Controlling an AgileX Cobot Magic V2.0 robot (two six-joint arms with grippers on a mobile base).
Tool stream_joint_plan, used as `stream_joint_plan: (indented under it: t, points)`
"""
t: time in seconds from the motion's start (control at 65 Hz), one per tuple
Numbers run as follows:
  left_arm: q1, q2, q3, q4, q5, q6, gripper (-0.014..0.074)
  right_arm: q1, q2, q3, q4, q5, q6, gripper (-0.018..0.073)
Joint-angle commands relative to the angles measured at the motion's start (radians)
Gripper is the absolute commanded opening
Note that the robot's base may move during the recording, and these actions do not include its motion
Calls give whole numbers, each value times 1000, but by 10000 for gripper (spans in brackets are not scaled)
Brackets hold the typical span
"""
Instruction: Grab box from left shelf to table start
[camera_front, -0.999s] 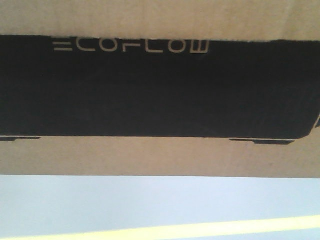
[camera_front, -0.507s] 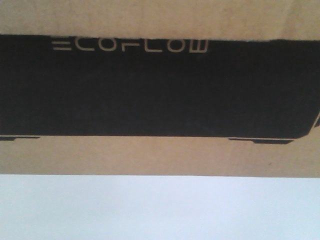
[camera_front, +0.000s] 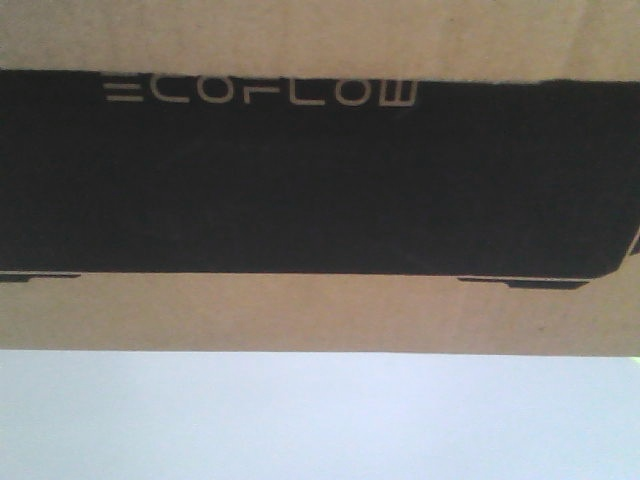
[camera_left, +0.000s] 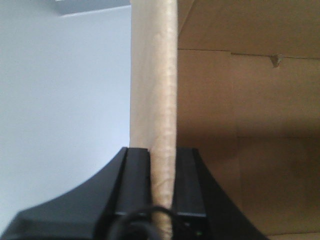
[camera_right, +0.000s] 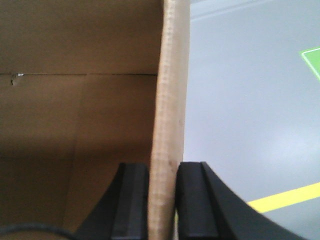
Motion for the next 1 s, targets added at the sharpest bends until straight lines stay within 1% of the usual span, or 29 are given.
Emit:
stream_joint_plan:
  t: [0.0,0.569,0.984]
  points:
    - [-3,-20,-41,126,-64,-11,-102,-11,-4,-34,-128,-83,-5,66]
    - [-3,-22,-41,128,-64,-11,-102,-11,-3,-34,-126,-83,-5,66]
    - [-3,-22,-41,108,-64,-11,-102,-11,-3,-34,-126,-83,-5,66]
